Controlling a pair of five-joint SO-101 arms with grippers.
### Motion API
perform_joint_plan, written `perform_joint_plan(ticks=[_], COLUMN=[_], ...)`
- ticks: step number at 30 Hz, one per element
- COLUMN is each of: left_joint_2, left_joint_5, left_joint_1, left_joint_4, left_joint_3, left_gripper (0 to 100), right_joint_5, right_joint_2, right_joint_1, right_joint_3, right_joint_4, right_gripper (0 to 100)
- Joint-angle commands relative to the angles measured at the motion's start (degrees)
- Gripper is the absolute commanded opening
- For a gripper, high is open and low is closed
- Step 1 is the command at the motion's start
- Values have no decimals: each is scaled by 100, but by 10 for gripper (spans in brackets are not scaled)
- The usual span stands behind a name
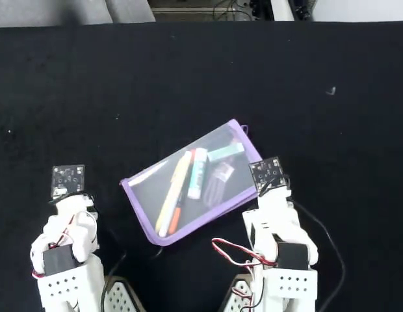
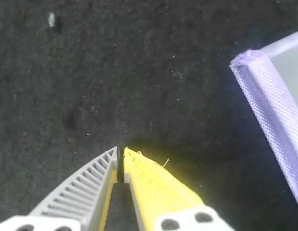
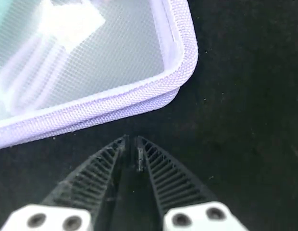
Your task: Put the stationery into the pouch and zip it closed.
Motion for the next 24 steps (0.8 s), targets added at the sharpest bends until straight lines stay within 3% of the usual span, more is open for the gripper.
perform_joint_plan(ticks=[1, 9, 16, 24], left_joint_2=[-26, -18, -18, -18], left_joint_5=[624, 949, 1855, 1952], left_joint_1=[-48, -602, -110, -110], left_joint_4=[-70, -70, -70, -70], left_joint_3=[154, 154, 154, 154], left_gripper=[30, 29, 29, 29], right_joint_5=[18, 18, 26, 26], right_joint_2=[-57, -31, -66, -66], right_joint_1=[88, 88, 88, 70], right_joint_3=[4, 4, 4, 4], right_joint_4=[-70, -70, 44, 44], right_gripper=[15, 15, 15, 15])
